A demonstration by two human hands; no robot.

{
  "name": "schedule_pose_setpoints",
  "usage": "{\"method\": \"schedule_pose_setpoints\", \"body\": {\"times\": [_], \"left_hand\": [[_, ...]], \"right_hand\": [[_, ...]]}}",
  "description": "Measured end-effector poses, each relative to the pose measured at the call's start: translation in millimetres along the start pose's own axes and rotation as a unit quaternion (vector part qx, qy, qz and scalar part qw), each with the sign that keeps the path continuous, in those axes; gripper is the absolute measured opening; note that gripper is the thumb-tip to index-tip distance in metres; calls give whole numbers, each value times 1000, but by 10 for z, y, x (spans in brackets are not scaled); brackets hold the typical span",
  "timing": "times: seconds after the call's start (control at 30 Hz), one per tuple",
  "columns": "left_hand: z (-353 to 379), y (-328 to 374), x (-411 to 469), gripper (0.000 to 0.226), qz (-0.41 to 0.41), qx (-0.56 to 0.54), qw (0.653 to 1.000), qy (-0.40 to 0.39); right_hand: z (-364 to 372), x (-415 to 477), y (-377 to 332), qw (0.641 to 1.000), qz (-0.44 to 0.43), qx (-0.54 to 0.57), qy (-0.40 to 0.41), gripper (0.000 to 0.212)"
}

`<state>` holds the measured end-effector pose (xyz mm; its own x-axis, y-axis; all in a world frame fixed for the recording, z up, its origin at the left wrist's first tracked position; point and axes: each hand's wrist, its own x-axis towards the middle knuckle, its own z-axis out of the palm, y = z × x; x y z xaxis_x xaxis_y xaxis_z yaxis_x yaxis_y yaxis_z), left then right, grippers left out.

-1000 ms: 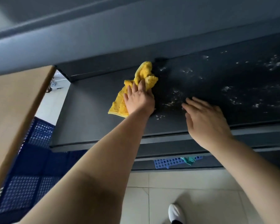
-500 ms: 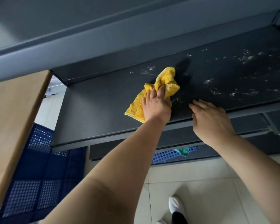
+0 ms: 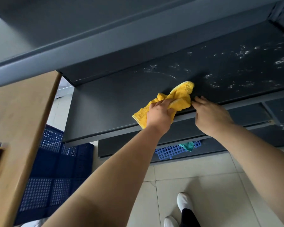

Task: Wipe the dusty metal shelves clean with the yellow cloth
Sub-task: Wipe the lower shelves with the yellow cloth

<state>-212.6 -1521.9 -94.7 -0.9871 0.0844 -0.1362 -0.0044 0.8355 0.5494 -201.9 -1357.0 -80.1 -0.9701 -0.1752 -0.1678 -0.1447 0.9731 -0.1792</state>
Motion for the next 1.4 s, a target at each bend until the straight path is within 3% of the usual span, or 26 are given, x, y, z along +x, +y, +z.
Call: {"method": "schedule_pose_setpoints", "body": {"times": [0.1, 0.17, 0.3, 0.33, 0.4, 0.43, 0.6, 0.73, 0.9, 1.27, 1.4], "left_hand": [[-172, 72, -67, 36, -56, -47, 997, -25], [-344, 116, -68, 35, -103, -135, 984, -45], [-659, 23, 126, 43, -176, -334, 925, -29], [-710, -37, 233, 44, -198, -296, 934, -8], [-738, -208, 372, 50, -207, -41, 977, 13], [-717, -293, 377, 56, -184, 58, 981, 25], [-394, -356, 274, 60, 5, 121, 993, 1], [-130, -265, 242, 60, 62, 220, 973, -13], [-257, -484, 467, 78, -32, 205, 978, 29], [-514, -908, 1147, 79, -213, 123, 960, 134], [-494, -791, 1366, 71, -220, 96, 957, 162]], "right_hand": [[-34, -34, -34, 1000, 11, -9, -10, 45], [-61, -42, -51, 999, 17, -22, -19, 43], [-119, -16, -82, 999, 22, -36, -16, 42], [-128, -3, -91, 999, 23, -36, -15, 42], [-123, 19, -114, 999, 20, -35, -17, 43], [-110, 27, -123, 999, 18, -37, -16, 43], [-61, 43, -173, 999, 14, -39, -17, 47], [-85, 65, -189, 999, 15, -35, -19, 50], [-100, 122, -76, 999, 12, -37, -4, 49], [-78, 666, 32, 998, -45, -10, 41, 48], [-69, 710, 188, 998, -49, 3, 42, 51]]}}
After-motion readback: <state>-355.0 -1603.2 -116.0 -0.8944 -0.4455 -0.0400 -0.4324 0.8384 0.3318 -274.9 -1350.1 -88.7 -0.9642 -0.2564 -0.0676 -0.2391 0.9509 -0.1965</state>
